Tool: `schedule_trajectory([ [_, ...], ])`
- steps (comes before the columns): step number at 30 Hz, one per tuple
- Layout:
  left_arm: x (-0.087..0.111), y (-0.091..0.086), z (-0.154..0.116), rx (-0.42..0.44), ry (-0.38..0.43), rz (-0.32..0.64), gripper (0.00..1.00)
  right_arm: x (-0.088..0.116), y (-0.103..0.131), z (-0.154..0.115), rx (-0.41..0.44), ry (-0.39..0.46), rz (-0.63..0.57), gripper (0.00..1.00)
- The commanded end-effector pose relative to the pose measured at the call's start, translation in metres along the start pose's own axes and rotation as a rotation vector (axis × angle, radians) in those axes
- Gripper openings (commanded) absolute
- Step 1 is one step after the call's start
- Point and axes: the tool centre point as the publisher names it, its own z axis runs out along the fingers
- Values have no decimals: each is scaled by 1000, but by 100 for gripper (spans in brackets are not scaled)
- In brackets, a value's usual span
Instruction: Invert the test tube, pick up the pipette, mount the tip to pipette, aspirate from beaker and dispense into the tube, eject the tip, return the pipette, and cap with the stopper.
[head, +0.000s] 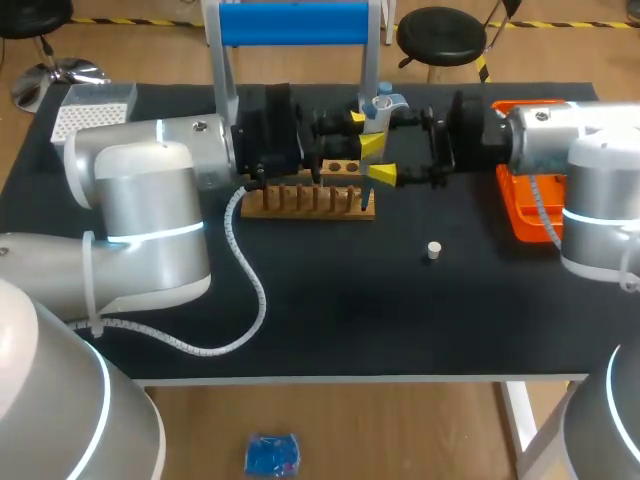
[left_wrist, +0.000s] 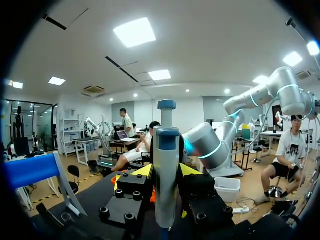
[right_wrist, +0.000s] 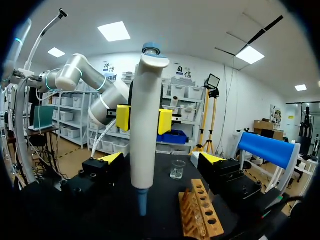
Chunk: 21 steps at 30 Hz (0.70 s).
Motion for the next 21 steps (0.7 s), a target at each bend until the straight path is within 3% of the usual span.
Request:
schedule_trajectory([
  [1,1,0,1,1,-3,1,0,-2,-1,-29,26,-17,-4,100],
  [10,1,0,1,1,-3,1,0,-40,-15,-82,100,-111,-24,100],
  [15,1,0,1,1,-3,1,0,-63,-23,-93,134,-149,-28,100],
  [21,1,0,1,1,-3,1,0,-73,-31,-97,163,-166,-32,100],
])
